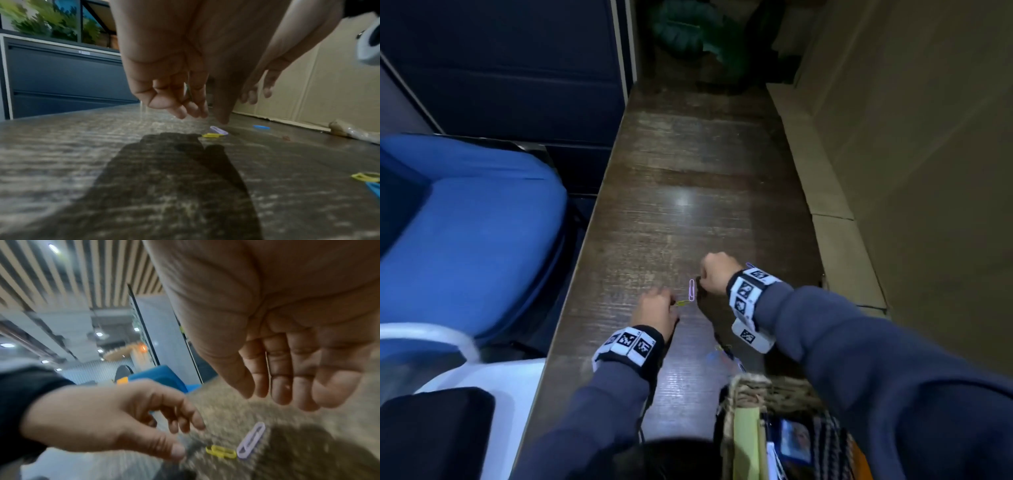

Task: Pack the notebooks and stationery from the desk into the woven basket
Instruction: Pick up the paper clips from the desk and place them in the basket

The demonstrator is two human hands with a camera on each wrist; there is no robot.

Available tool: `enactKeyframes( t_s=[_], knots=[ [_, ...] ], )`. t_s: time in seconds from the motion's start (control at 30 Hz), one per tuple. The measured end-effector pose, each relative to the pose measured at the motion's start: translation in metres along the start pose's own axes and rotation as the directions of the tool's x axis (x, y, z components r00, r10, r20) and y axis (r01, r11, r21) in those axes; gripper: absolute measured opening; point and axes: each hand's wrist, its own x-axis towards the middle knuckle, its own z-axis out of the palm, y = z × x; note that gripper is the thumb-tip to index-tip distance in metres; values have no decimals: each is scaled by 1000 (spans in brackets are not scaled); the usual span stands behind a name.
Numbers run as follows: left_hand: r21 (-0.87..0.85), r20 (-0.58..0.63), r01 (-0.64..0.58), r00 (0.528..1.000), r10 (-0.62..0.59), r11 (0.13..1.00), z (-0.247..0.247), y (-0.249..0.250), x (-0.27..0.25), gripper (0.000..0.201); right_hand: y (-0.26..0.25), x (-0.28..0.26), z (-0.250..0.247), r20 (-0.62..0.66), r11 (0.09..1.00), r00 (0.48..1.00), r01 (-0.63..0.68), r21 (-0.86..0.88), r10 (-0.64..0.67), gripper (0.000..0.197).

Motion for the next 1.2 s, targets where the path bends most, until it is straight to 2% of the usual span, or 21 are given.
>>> enactKeyframes(
  t_s=[0.17,0.23,0.33,0.47,0.57,0.7,0.77,0.87,1.07,1.13,1.2],
  knots=[
    [-50,4,23,1000,-23,999,9,-9,19,23,-13,39,31,27,984,985,-172,50,171,37],
    [-64,8,19,1000,-19,998,10,-12,23,22,-16,49,35,9,975,976,-216,57,216,34],
    [-72,19,0,1000,1,997,10,-13,29,20,-19,56,34,58,960,962,-270,78,266,28],
    [-50,54,-27,998,29,998,12,-8,34,21,-15,56,30,122,951,956,-283,121,269,29],
    [-29,77,-26,997,28,999,14,-2,38,21,-11,54,28,135,959,957,-271,88,258,29],
    [19,112,-24,993,22,1000,17,3,43,13,-2,42,10,114,967,969,-230,106,218,19],
    [84,140,-24,990,12,996,17,6,42,17,2,29,-6,73,969,981,-191,160,181,24],
    [175,174,-35,985,5,984,15,12,41,22,10,-4,-35,-19,960,993,-109,260,118,17],
    [329,233,-143,970,66,933,9,25,37,22,32,-109,-68,-192,926,981,52,374,23,17],
    [358,232,-147,971,65,922,8,27,34,24,46,-145,-58,-179,925,984,60,374,9,17],
    [358,236,-139,970,55,924,4,27,33,25,63,-176,-35,-97,915,995,37,401,3,15]
  ],
)
